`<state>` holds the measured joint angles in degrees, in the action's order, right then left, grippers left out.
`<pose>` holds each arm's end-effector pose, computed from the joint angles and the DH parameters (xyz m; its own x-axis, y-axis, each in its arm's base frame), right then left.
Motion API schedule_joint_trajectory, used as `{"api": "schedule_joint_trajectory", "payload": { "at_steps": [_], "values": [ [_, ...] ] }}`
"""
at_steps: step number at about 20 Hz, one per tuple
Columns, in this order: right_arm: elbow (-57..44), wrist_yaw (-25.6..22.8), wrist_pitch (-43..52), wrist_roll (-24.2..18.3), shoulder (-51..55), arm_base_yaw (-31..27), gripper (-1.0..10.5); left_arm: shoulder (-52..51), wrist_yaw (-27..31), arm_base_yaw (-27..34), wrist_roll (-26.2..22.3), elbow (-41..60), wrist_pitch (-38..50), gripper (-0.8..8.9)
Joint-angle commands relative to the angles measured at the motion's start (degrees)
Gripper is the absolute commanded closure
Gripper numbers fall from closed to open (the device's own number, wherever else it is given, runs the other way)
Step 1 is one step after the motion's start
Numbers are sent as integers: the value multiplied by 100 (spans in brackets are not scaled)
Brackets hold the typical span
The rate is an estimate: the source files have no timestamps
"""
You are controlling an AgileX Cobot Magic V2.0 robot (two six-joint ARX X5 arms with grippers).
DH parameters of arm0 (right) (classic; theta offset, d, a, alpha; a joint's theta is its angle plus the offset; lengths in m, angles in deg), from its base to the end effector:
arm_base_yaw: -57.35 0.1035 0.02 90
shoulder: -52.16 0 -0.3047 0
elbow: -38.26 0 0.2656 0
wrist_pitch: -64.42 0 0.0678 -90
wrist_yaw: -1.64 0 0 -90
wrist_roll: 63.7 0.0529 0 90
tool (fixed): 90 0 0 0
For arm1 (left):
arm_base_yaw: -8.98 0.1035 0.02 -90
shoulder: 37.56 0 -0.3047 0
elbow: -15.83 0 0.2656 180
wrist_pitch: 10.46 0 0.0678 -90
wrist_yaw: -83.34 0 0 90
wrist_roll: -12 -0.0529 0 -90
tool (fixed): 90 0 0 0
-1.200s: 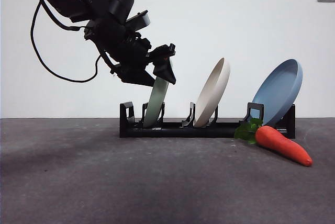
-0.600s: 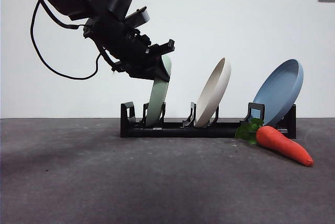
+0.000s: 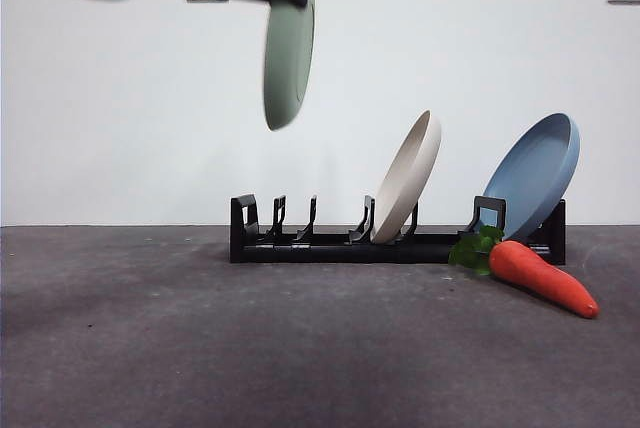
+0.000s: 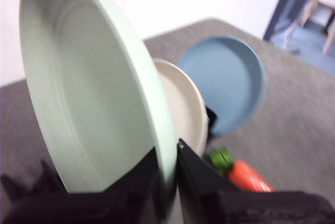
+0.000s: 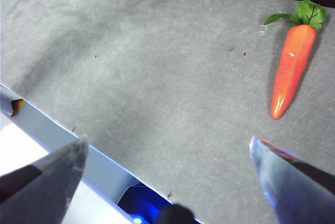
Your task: Take the green plate from the plate rack,put the plate on the table,take the carrot from the table,put the carrot in the plate
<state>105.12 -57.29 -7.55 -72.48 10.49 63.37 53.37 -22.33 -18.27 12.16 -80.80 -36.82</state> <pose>0.1067 0.0387 0.3367 0.5292 0.5748 -0.6242 -0.5467 0.7935 0.2672 0.3494 -0.1960 0.3926 0.6773 -0.6526 -0.3397 0.6647 0.7407 -0.0979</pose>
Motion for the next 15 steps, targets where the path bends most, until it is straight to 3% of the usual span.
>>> {"api": "schedule_joint_trajectory", "payload": {
  "at_steps": [1,4,7,11,15],
  "values": [
    [15,9,15,37,4,9,321,-570,472,-330,-905,-15,-1019,819],
    [15,9,26,39,4,9,320,-960,1598,-1051,-1593,-15,-2371,819],
    [15,11,42,85,7,9,320,-931,2710,-1891,-1853,87,-3294,819],
    [15,26,59,103,7,9,320,-697,3775,-2798,-1978,741,-3226,819],
    [15,50,50,149,11,9,320,-118,4148,-3176,-2435,1467,-2586,819]
  ]
}}
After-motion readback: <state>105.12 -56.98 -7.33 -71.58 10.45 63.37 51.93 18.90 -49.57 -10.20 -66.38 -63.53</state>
